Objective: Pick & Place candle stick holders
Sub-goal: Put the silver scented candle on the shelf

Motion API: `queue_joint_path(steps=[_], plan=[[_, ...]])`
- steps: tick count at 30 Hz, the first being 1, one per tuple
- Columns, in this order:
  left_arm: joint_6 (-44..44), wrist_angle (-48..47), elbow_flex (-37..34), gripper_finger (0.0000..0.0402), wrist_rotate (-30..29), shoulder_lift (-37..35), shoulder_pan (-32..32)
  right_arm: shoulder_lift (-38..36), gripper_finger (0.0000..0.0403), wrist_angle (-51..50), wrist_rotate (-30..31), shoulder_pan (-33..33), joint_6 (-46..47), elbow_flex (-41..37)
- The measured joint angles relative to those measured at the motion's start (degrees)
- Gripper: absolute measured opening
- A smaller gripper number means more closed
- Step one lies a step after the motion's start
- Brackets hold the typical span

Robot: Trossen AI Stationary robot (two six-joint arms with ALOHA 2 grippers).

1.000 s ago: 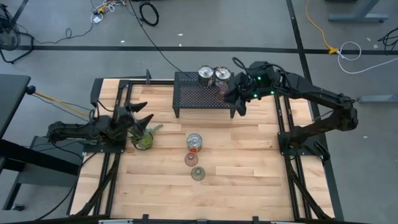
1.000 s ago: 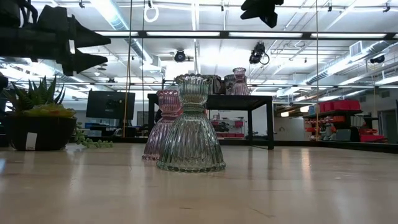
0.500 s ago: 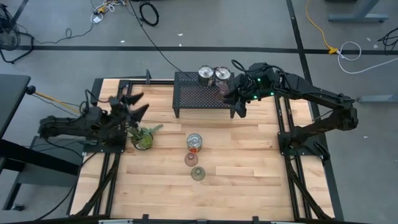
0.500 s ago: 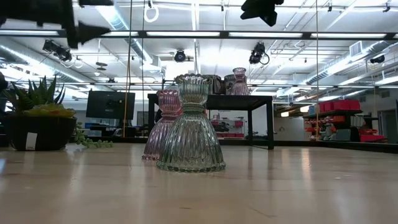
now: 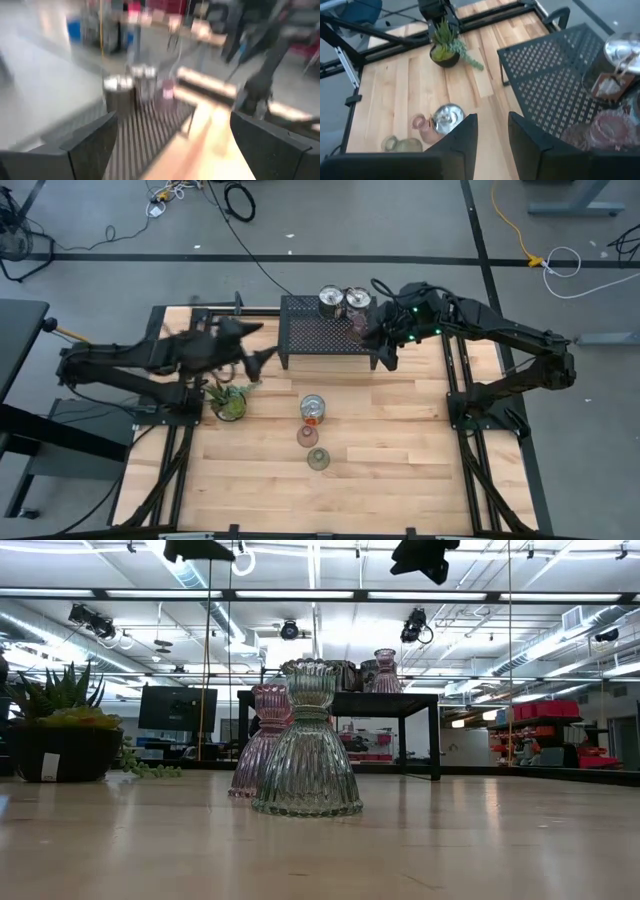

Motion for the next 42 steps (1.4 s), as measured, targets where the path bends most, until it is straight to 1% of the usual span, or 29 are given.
queue_joint_path(steps=[3,5,7,10,12,18,24,31,38,42], plan=[[-9.5,-12.8,7.0,0.0385,0.8,6.7,0.0,0.0,0.0107,-1.9,0.0,0.0,-0.2,0.0],[-14.5,-18.3,10.4,0.0385,2.2,10.7,0.0,0.0,0.0107,-2.2,0.0,0.0,-0.5,0.0],[-18.7,-21.6,12.4,0.0385,6.0,13.9,0.0,0.0,0.0107,-2.4,0.0,0.0,-0.7,0.0],[-21.8,-21.7,13.0,0.0385,14.0,18.1,0.0,0.0,0.0107,-2.4,0.0,0.0,-1.5,0.0],[-21.9,-21.6,13.0,0.0385,16.2,21.0,0.0,0.0,0.0107,-2.7,0.0,0.0,-1.6,0.0],[-23.8,-23.8,13.0,0.0385,17.5,28.1,0.1,0.0,0.0107,-3.7,0.0,0.0,-3.0,0.0],[-27.5,-24.3,13.0,0.0385,22.0,32.7,0.1,0.0,0.0107,-4.2,0.0,0.0,-3.2,0.0],[-27.9,-24.2,13.0,0.0385,25.1,36.4,0.1,0.0,0.0107,-4.1,0.0,0.0,-3.4,0.0],[-29.3,-23.8,13.0,0.0384,25.3,39.8,0.1,0.0,0.0107,-4.0,0.0,0.0,-3.4,0.0],[-29.4,-23.3,13.0,0.0361,27.4,41.1,0.1,0.0,0.0107,-4.0,0.0,0.0,-3.4,0.0]])
